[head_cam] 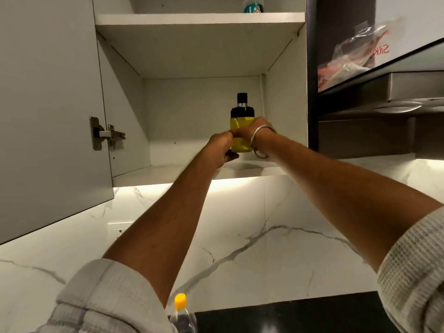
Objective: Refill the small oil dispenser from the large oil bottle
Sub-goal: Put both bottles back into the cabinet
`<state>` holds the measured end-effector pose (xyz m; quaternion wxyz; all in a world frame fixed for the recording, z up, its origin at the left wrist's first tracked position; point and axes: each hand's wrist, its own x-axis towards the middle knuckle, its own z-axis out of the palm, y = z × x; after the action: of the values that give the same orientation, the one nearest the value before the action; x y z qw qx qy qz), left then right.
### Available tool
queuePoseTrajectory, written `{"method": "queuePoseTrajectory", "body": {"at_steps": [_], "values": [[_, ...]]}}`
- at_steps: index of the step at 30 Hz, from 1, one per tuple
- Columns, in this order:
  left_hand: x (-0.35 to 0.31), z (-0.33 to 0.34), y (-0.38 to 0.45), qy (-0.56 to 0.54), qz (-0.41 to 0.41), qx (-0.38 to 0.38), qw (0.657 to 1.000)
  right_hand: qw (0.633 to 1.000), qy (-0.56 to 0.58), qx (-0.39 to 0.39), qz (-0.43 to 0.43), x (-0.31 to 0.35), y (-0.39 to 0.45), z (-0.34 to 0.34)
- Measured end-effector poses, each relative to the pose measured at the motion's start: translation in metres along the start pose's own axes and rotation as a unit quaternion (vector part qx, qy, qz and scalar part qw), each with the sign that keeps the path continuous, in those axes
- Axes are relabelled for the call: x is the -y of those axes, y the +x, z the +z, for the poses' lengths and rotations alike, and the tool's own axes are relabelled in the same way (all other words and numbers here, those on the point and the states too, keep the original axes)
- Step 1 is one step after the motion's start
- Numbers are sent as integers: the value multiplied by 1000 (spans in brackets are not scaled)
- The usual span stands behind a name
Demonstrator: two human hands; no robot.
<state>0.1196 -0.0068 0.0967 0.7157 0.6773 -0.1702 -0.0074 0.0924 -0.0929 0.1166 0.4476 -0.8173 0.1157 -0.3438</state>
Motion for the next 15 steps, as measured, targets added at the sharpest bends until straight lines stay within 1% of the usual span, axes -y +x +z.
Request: {"method": "queuePoseTrajectory", "body": {"at_steps": [8,15], "values": [[8,-7,35,135,1,3,991,999,-26,5,30,-17,30,29],[8,-2,53,248,-5,24,968,996,-87,21,30,-23,49,42]]}}
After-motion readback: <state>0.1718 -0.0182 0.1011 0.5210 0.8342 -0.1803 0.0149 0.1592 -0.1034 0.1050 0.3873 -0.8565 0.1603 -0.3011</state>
